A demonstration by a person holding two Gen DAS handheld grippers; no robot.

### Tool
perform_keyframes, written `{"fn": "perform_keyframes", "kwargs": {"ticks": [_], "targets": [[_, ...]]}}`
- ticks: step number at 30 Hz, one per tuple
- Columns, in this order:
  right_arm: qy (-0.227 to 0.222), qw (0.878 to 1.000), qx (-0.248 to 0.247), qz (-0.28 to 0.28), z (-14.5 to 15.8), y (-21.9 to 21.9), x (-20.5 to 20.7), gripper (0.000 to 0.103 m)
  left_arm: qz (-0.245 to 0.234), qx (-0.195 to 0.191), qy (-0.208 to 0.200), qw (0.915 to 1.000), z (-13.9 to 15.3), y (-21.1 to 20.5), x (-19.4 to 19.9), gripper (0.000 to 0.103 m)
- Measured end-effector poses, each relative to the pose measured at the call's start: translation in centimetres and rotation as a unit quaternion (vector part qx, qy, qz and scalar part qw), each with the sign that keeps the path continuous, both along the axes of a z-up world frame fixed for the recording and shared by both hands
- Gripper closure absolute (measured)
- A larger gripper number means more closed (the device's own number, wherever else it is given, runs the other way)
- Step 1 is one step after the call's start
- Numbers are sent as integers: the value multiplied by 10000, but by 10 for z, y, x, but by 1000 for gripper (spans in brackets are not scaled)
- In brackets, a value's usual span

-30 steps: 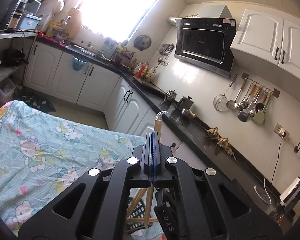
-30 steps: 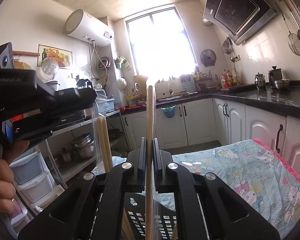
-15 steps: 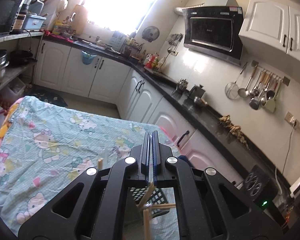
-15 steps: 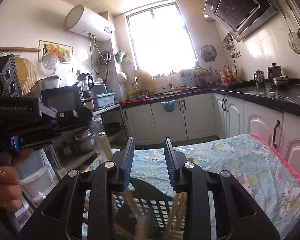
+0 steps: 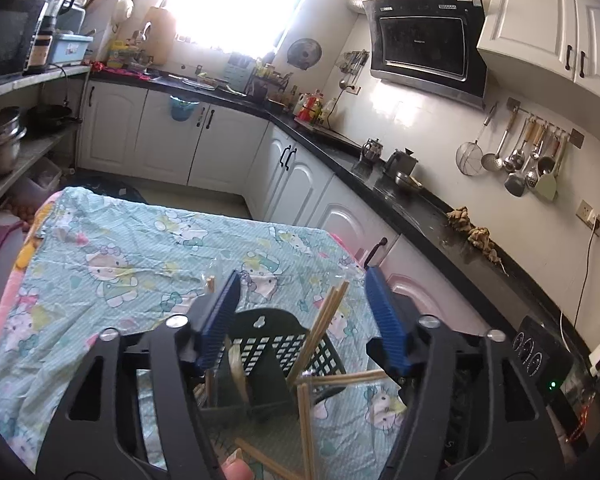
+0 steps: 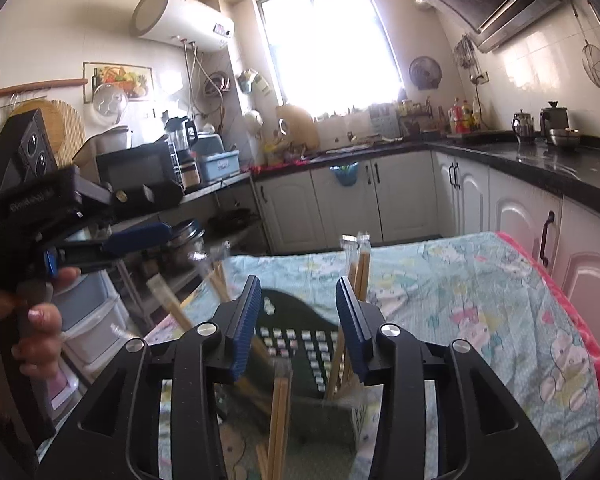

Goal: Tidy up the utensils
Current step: 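Lower the chopsticks into the caddy and open both tools, then withdraw both open tools from the caddy toward the chopsticks on the cloth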

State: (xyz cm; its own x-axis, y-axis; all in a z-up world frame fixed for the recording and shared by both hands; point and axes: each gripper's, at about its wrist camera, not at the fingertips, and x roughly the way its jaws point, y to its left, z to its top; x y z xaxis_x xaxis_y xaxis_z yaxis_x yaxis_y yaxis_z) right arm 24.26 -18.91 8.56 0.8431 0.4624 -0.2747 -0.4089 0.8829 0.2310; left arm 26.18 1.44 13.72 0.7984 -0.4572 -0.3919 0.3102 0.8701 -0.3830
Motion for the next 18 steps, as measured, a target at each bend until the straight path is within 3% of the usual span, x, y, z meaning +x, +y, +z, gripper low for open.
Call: {"fn": "perform_keyframes", "kwargs": {"ticks": [9,18], "targets": [[113,9992,-260,298,0,0,-28,56,85,194,-168,9996,4,8,-41,11],[394,9965,-554,479,-11,2,-45,55,180,544,-284,9980,-3,7,-77,11]]}}
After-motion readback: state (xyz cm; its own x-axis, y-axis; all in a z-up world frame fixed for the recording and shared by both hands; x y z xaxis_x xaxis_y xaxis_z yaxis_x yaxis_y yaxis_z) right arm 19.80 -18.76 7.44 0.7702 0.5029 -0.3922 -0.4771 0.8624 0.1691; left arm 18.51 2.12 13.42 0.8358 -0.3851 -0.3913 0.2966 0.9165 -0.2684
